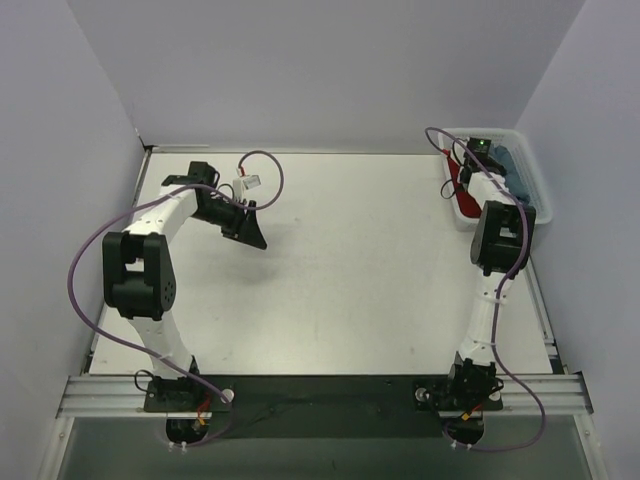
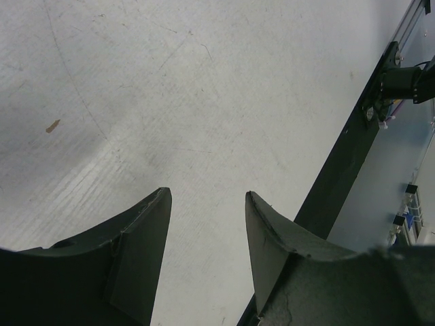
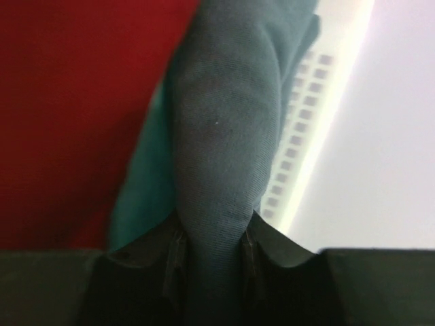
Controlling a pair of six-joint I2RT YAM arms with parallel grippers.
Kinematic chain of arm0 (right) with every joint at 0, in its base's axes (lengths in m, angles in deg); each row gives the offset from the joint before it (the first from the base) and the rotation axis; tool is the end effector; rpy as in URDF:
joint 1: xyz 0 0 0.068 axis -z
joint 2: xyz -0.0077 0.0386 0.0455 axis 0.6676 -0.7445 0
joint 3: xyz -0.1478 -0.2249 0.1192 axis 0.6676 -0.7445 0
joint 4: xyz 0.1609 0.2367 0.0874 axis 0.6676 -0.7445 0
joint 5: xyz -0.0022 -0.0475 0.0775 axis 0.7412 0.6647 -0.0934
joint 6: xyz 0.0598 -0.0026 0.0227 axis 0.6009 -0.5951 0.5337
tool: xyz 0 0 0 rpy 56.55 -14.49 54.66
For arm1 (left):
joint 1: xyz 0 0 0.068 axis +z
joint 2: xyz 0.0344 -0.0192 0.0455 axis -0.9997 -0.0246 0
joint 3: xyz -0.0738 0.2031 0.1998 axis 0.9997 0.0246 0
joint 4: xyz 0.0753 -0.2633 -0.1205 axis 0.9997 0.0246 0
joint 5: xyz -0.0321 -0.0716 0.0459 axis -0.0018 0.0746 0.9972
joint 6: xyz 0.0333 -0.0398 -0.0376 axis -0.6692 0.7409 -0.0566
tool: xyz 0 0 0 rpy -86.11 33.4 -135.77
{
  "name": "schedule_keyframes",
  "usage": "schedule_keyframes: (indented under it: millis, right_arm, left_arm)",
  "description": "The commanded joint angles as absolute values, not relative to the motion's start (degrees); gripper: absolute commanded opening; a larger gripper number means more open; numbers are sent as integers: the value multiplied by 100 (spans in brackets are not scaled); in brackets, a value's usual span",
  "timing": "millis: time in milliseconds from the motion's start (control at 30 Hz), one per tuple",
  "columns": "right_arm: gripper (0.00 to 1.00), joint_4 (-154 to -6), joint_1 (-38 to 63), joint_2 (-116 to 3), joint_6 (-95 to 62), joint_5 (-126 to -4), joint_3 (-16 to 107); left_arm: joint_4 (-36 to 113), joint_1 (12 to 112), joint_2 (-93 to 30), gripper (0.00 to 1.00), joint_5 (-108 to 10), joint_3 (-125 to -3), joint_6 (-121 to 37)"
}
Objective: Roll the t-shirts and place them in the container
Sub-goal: Place the T-shirt in the bin.
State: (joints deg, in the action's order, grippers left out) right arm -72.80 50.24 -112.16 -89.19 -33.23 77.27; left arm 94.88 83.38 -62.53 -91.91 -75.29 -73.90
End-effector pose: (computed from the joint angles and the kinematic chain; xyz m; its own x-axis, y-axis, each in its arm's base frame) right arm 0.6066 -0.1098 0.1756 -0.6224 -0.7474 -0.2325 -0.1434 0.4009 -0.9048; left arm 0.4048 -0.0757 0.2257 -0.8380 0.2927 -0.4606 0.5423 0.5398 -0.6438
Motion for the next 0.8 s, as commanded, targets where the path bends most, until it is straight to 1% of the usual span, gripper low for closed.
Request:
schedule_keyframes:
  millis: [0,33,200,267,300,333,400,433,467,633,667,700,767]
  right_arm:
    - [32,-7932,4927,-10855,-8350,-2990,7740]
    - [36,-8072,4918,-10820,-8305,-3007,7757]
    - [39,-8705,4900,-10688,-7857,-3165,7950]
    - [44,-8951,4892,-10644,-7673,-3253,7942]
    - [47,-9031,4883,-10626,-7585,-3297,7924]
    - [54,-9127,4891,-10609,-7419,-3376,7933]
    - [59,-9356,4892,-10582,-7268,-3464,7985]
    - [66,-9496,4892,-10547,-7111,-3525,8090]
    - [70,-9576,4892,-10529,-7057,-3596,8152]
    - [78,-9979,4813,-10232,-6916,-3807,8293]
    - [81,-10050,4786,-10152,-6829,-3877,8250]
    - [87,-10112,4751,-10073,-6794,-3973,8206]
    - [90,-10358,4681,-9871,-6662,-4088,8135]
  left_arm:
    - [9809,8349,-6030,58,-9272,-7835,-7695]
    - [9958,8349,-6004,58,-9263,-7870,-7792]
    - [10670,8402,-6064,58,-9009,-8230,-8284]
    - [11118,8428,-6161,58,-8860,-8475,-8565]
    - [11346,8437,-6196,58,-8806,-8547,-8636]
    - [11444,8472,-6266,58,-8771,-8643,-8741]
    - [11672,8498,-6389,58,-8657,-8888,-8855]
    - [11743,8525,-6416,58,-8604,-8968,-8882]
    - [11813,8516,-6469,58,-8578,-9065,-8908]
    - [12235,8516,-6803,58,-8420,-9777,-9049]
    - [12349,8516,-6855,58,-8402,-9891,-9058]
    - [12402,8516,-6917,58,-8384,-10084,-9093]
    - [12525,8525,-6987,58,-8349,-10260,-9111]
